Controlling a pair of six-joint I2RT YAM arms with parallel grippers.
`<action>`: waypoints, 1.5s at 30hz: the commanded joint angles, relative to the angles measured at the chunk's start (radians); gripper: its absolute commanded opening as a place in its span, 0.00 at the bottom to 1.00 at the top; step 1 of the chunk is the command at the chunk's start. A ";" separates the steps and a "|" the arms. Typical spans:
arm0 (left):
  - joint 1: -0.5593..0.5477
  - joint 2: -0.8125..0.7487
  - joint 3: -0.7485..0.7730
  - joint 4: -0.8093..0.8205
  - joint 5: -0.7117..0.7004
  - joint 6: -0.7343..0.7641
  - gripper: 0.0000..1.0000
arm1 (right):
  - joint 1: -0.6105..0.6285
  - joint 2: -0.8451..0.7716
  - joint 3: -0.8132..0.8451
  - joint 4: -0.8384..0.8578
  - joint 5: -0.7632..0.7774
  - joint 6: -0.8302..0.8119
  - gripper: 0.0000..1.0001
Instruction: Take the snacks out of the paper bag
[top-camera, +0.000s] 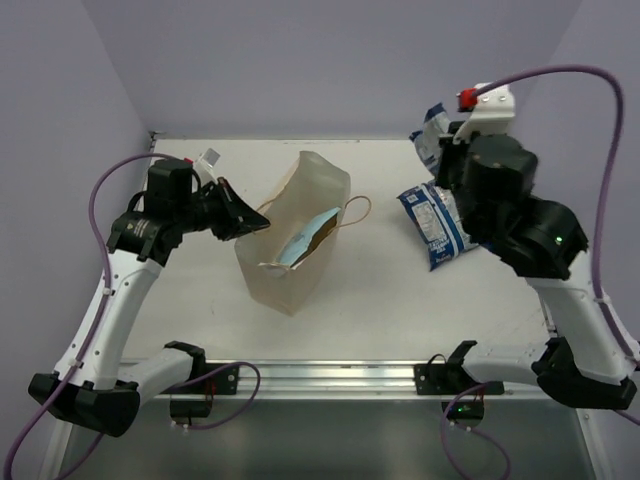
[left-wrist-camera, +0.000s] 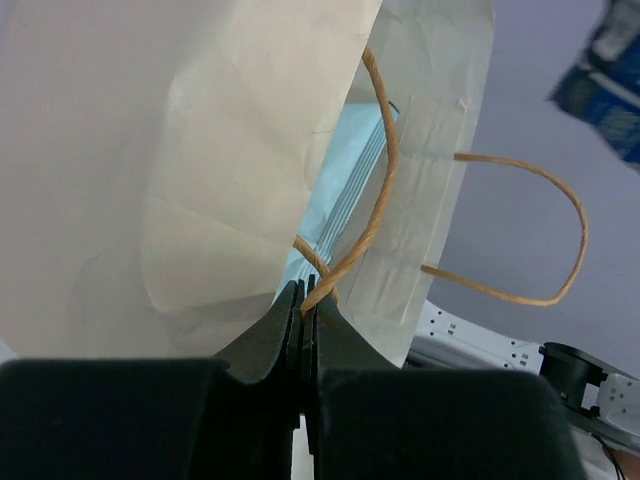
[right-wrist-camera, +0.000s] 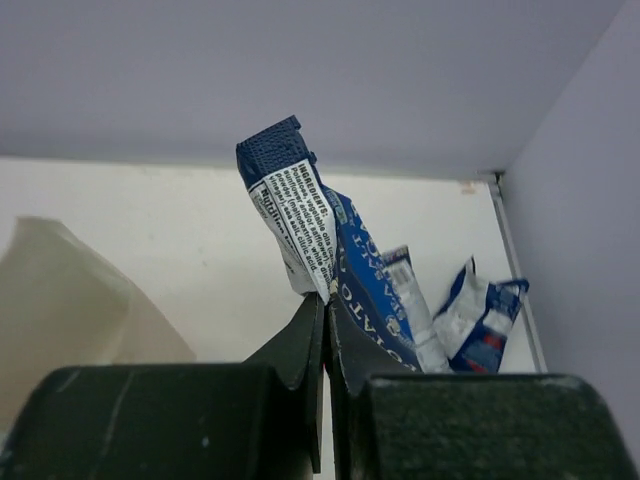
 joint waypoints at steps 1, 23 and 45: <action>0.008 -0.019 0.090 -0.026 0.018 0.017 0.00 | -0.025 0.008 -0.152 -0.097 -0.014 0.189 0.00; 0.010 0.042 0.413 -0.241 -0.204 0.082 0.00 | -0.291 0.290 -0.502 -0.169 -0.455 0.511 0.30; 0.011 0.016 0.355 -0.160 -0.215 0.043 0.00 | -0.033 0.393 0.513 -0.513 -0.625 0.603 0.65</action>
